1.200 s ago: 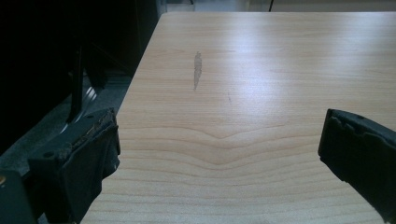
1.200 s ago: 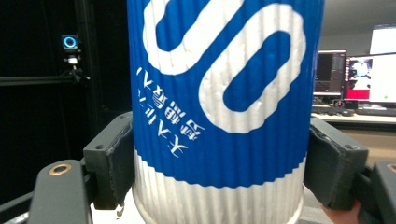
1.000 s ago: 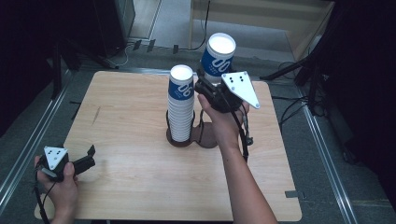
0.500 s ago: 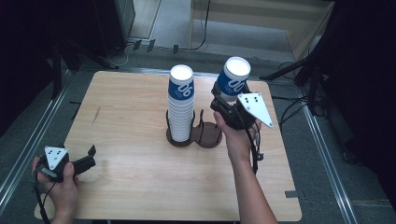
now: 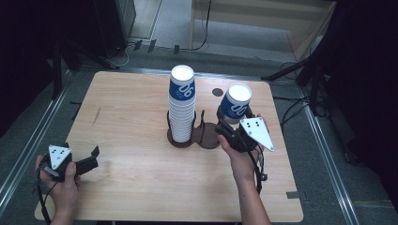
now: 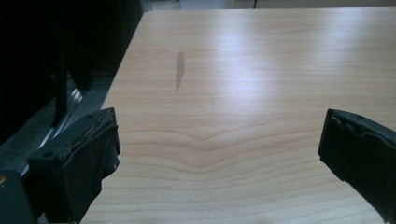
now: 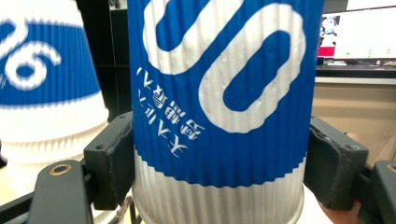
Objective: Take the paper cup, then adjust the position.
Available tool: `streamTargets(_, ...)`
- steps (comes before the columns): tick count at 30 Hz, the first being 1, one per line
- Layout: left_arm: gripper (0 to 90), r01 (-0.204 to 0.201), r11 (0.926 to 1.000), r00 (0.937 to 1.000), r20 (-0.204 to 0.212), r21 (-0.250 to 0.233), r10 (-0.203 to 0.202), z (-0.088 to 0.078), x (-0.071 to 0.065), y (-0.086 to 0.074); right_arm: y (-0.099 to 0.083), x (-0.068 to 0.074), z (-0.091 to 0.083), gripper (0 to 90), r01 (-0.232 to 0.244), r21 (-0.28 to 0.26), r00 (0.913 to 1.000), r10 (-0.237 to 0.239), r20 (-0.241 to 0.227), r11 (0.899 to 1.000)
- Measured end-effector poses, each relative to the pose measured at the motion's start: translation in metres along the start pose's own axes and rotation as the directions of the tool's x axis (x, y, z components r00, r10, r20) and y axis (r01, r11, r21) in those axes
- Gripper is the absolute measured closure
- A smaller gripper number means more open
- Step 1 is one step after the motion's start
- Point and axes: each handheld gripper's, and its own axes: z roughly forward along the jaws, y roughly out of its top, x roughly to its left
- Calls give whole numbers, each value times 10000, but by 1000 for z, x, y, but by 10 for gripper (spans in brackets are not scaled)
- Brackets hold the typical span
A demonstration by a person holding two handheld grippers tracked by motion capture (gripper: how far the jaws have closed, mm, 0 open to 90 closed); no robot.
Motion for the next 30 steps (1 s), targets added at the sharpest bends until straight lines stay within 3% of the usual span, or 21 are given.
streamTargets(1,0,22,10000,9999,158,-62,-21,0,-3,1,-3,0,-2,213,-17,45,10000,17,2,10000)
streamTargets(5,0,-528,9985,9962,683,-146,537,1,-20,5,-18,1,-11,213,-81,307,10000,82,-34,9995)
streamTargets(9,0,-703,9968,9922,1003,-383,738,0,-30,9,-27,4,-15,213,-33,461,9999,39,-124,9989)
streamTargets(11,0,-686,9960,9880,1342,-577,759,0,-38,12,-35,9,-16,215,322,686,9991,-302,-306,9971)
streamTargets(15,0,-927,9933,9792,1744,-686,1034,-1,-50,18,-41,11,-17,216,449,726,9978,-411,-526,9963)
streamTargets(16,9,-938,9927,9761,1894,-763,1068,-2,-55,22,-44,13,-16,216,496,823,9975,-452,-541,9954)
streamTargets(21,146,-828,9913,9750,1977,-1024,1018,-6,-63,35,-46,19,-15,215,640,861,9962,-585,-652,9942)
streamTargets(23,136,-806,9912,9697,2219,-1047,1023,-7,-67,42,-44,20,-15,215,661,765,9963,-615,-600,9949)
streamTargets(24,131,-649,9936,9630,2551,-928,867,-8,-70,48,-44,21,-15,215,575,786,9967,-527,-618,9953)
streamTargets(25,110,-649,9936,9630,2551,-928,867,-8,-70,48,-44,21,-15,215,575,786,9967,-527,-618,9953)
streamTargets(27,60,-555,9957,9508,3004,-737,752,-8,-75,56,-46,26,-16,215,598,869,9961,-537,-703,9944)
streamTargets(28,5,-579,9961,9391,3349,-667,770,-8,-80,62,-48,32,-17,215,736,876,9943,-663,-835,9934)
streamTargets(29,5,-579,9961,9391,3349,-667,770,-8,-80,62,-48,32,-17,215,736,876,9943,-663,-835,9934)
streamTargets(30,5,-561,9956,9308,3568,-745,792,-10,-87,69,-49,39,-18,215,796,859,9926,-710,-990,9931)
